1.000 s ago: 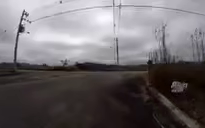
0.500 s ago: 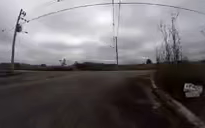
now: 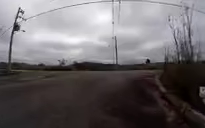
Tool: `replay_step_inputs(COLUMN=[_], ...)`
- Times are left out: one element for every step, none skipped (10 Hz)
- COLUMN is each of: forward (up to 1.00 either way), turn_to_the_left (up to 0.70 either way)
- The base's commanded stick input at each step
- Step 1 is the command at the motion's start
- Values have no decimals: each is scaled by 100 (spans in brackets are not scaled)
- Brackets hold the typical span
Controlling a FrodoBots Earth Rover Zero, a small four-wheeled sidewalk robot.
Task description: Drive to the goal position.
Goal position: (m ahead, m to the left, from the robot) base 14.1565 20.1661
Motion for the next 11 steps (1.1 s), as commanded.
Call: replay_step_inputs(forward=[45, 45, 45, 45, 0, 0, 0, 0, 0, 0, 0], turn_to_the_left=[0, 0, 0, 0, 0, 0, 0, 0, 0, 0, 0])
